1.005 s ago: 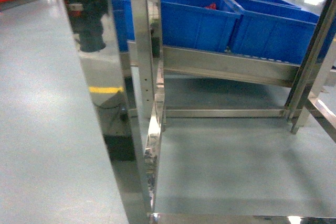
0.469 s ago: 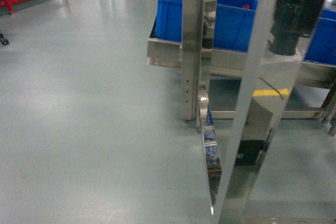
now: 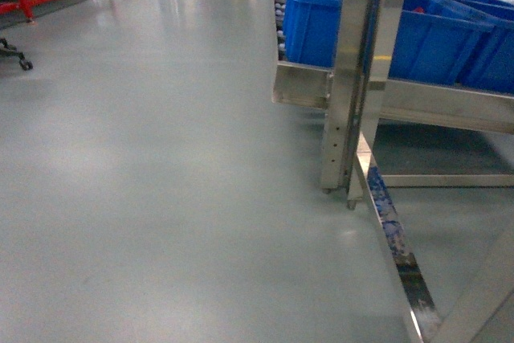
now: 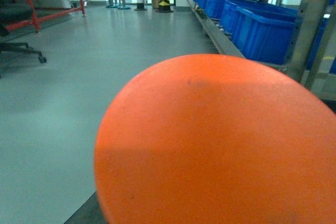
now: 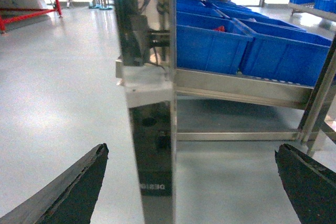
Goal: Pick capacitor and pack into box
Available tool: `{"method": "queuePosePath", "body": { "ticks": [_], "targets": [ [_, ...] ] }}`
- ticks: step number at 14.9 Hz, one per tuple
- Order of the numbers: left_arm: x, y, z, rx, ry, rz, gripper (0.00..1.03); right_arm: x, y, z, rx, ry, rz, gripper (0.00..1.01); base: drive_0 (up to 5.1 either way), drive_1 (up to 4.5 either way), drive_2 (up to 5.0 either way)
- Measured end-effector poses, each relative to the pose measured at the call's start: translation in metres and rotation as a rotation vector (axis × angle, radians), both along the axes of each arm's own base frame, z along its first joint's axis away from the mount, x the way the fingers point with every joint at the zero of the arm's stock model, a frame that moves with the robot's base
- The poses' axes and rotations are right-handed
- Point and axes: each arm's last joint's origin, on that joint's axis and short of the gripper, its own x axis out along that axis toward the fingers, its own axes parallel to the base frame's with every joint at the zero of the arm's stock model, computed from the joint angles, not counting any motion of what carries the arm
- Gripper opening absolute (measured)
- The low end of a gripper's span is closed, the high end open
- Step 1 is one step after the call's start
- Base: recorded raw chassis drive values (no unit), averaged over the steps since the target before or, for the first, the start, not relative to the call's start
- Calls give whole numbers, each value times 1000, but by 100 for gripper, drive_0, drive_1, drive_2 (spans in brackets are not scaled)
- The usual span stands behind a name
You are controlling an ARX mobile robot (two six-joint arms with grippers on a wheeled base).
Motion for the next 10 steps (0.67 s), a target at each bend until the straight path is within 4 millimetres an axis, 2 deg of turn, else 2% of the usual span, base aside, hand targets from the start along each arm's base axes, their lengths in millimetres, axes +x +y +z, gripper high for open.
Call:
{"method": "queuePosePath", "body": {
  "ticks": [4,10],
  "targets": [
    [0,0,0,0,-1,0,44,0,0,0,0,0,0,98,-489,336,142],
    [0,0,0,0,2,1,44,0,0,1,0,-6,0,98,-498,245,245]
  ]
}}
